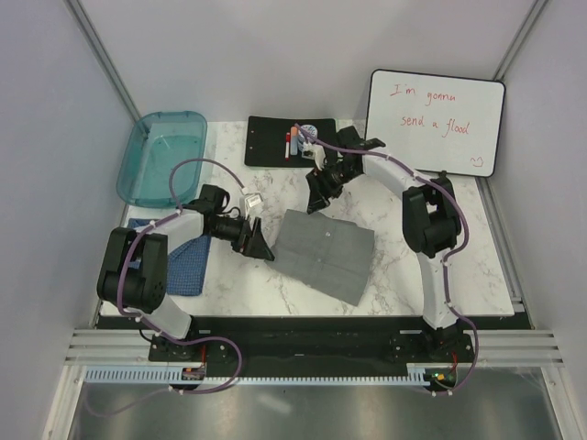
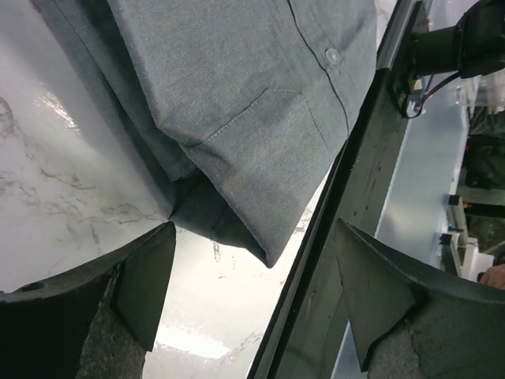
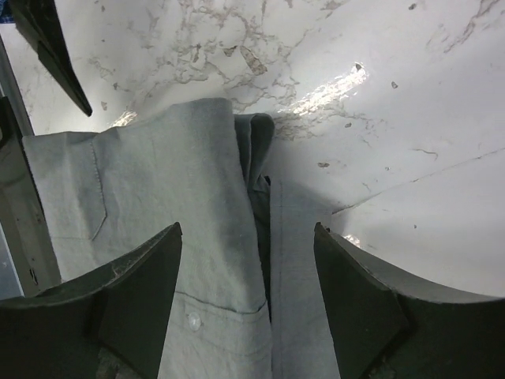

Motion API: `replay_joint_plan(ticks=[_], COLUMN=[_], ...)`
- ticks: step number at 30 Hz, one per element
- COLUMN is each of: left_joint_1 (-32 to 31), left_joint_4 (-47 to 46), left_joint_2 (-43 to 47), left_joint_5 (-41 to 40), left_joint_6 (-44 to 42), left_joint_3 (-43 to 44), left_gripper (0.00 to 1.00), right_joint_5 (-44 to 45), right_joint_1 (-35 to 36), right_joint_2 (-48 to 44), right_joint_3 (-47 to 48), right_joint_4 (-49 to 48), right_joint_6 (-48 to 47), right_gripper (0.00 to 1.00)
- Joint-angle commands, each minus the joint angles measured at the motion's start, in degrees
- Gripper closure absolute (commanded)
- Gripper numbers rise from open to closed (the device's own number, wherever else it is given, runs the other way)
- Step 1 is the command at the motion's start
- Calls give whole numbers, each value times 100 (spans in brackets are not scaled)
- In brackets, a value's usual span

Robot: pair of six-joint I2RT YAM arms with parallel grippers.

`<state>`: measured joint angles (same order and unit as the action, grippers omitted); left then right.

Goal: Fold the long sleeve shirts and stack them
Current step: Fold the shirt

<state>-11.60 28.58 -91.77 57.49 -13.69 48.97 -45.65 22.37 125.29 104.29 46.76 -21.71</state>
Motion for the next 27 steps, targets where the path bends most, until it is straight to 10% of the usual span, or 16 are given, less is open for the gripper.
replay_joint_plan(ticks=[1,12,27], left_joint_1=[43,43,-1], left_joint_4=[-1214,-1565,-1514], left_joint_2=[80,-43,-8], left_joint_5=[605,666,685], left_joint_6=[912,1325,1976], left_joint_3=[-335,-467,-880], left_gripper=[12,12,28], right_joint_5=[47,-251,-76], right_joint_1=[57,145,145], right_joint_2=[214,382,426], right_joint_3=[241,241,258], right_joint_4=[-238,-212,-238], right_joint_6=[150,150,97], right_gripper=[24,38,98])
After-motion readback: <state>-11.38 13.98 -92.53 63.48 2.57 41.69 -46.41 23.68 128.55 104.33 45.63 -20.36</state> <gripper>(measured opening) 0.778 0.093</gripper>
